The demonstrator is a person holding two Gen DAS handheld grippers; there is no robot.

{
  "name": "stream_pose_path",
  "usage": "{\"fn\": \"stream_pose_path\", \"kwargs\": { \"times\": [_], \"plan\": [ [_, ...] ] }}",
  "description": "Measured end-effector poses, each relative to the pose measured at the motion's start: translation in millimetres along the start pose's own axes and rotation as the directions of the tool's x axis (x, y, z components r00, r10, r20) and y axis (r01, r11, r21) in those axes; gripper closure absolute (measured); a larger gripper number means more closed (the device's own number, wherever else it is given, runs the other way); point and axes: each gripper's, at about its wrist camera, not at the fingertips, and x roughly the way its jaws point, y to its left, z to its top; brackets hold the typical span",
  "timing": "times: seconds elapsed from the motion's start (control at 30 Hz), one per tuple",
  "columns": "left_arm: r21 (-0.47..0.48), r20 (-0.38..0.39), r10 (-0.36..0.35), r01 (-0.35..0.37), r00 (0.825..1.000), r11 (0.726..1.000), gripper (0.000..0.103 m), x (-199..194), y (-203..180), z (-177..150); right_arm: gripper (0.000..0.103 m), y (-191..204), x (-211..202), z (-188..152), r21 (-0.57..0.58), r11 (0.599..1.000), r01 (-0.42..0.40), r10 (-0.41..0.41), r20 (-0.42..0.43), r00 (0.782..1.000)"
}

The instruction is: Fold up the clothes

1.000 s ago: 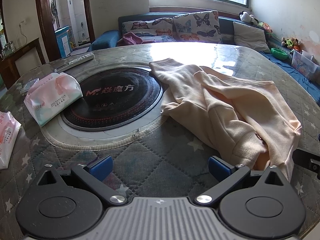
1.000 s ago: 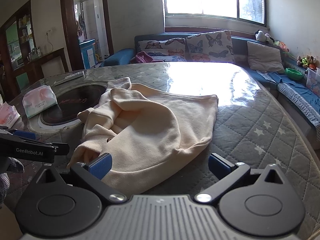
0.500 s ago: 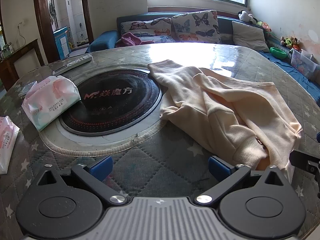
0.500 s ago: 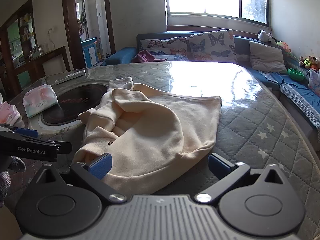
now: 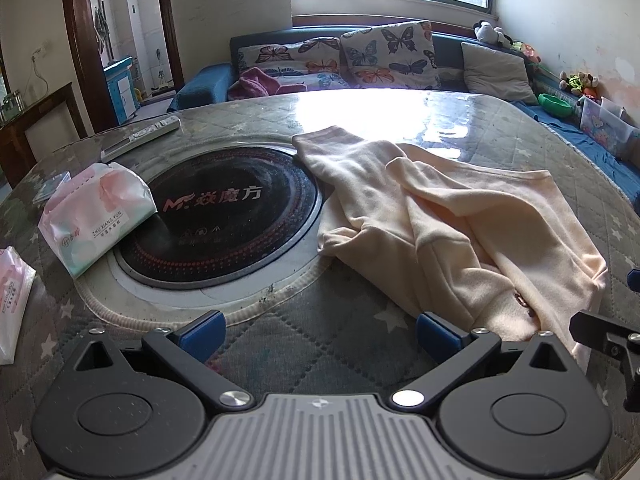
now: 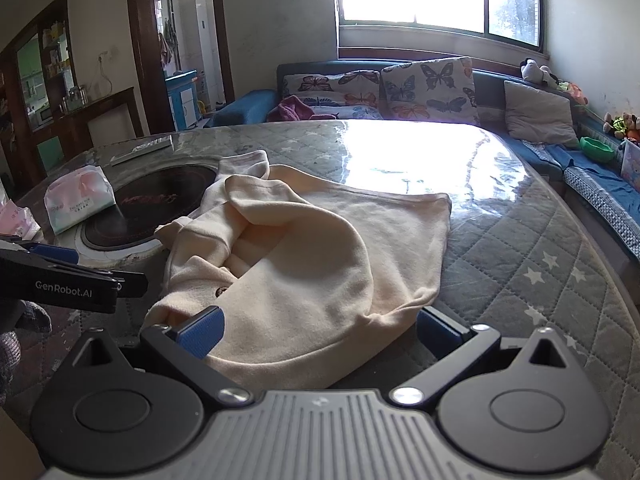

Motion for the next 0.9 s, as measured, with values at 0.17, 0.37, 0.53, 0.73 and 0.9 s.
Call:
{"fn": "stream_pose_path", "kwargs": {
  "times": [0.17,0.37,0.53,0.73,0.9],
  "plan": [
    [0.007,0.004,-0.001,0.001,1.0,1.0,0.0,2,0,5,0.0,0,5,3,-0.006,1.0,0.0,0.0,-0.005,1.0],
    [0.009,0.005,-0.014,0.014,1.0,1.0,0.0,7,0,14,0.0,-2,11,7,-0.008,1.0,-0.002,0.001,-0.011,1.0],
    [0.026,0.019,-0.032,0.032,0.999,0.999,0.0,7,-3,23,0.0,-4,18,13,-0.02,1.0,0.0,-0.001,-0.014,1.0],
    [0.057,0.038,-0.052,0.05,0.998,0.997,0.0,8,-12,37,0.0,-10,29,25,-0.027,1.0,0.002,-0.002,-0.011,1.0],
    [0.096,0.051,-0.077,0.072,0.996,0.993,0.0,11,-23,48,0.0,-15,40,35,-0.039,0.999,0.007,-0.007,-0.014,1.0]
  ]
}}
